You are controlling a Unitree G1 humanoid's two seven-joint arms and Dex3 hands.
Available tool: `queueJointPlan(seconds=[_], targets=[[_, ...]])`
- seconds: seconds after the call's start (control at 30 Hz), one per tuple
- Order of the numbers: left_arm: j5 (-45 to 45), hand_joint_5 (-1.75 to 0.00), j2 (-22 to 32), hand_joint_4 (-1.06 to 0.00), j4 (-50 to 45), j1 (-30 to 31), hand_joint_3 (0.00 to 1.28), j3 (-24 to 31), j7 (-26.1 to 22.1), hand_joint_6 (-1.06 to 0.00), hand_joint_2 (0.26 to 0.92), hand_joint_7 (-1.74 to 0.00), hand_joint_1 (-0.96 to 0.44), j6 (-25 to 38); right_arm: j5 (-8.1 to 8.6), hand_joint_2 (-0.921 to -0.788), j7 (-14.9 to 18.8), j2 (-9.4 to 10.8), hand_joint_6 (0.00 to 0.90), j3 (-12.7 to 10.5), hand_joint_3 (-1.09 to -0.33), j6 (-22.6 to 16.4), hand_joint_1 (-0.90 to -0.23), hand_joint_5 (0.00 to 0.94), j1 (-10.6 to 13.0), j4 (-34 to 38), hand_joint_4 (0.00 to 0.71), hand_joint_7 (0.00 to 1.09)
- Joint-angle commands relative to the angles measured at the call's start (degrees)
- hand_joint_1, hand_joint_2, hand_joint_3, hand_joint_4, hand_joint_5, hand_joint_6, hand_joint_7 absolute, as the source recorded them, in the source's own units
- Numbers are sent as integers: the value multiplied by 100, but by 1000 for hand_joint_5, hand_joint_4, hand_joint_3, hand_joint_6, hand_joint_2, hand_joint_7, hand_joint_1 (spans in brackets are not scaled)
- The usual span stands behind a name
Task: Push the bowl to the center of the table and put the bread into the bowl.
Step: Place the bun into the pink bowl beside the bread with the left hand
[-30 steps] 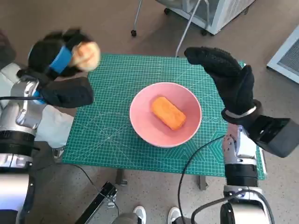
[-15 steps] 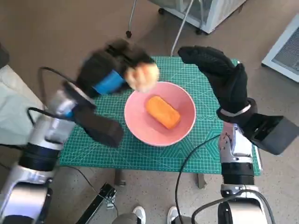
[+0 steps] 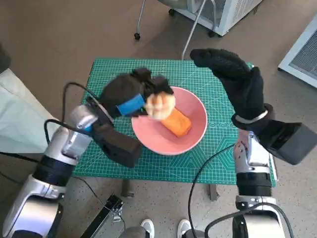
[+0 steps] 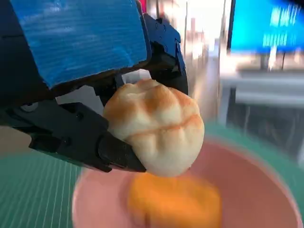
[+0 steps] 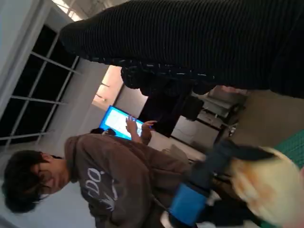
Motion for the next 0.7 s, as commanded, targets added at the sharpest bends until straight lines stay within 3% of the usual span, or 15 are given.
queueJointPlan(seconds=[0.03,0.1,0.27,0.43,0.7], targets=[[-258,-348,66,-201,-769,166,193,-37,-1813,-167,885,-749,-81,1846,-78,-921,-84,-27,-1,16,-744,37,-624,427,54,1,17,627],[-126,-142,8,-82,-938,115,117,-65,-2196,-74,859,-468,-68,2447,-110,-921,-122,-23,-1,24,-743,28,-626,426,64,-21,18,628],[-176,-25,30,-17,-1232,187,66,92,-2280,-73,842,-323,-100,2628,-215,-921,-242,-5,-1,46,-742,-25,-635,424,62,-13,20,630],[-675,-22,26,-99,-1297,322,46,431,-2219,-178,868,-299,-155,2398,-369,-921,-427,7,-1,68,-746,-93,-627,419,29,39,22,633],[-1567,-72,24,-320,-1256,372,76,1015,-2106,-316,918,-299,-253,1982,-742,-921,-944,35,-1,161,-764,-90,-647,398,21,-66,25,635]])
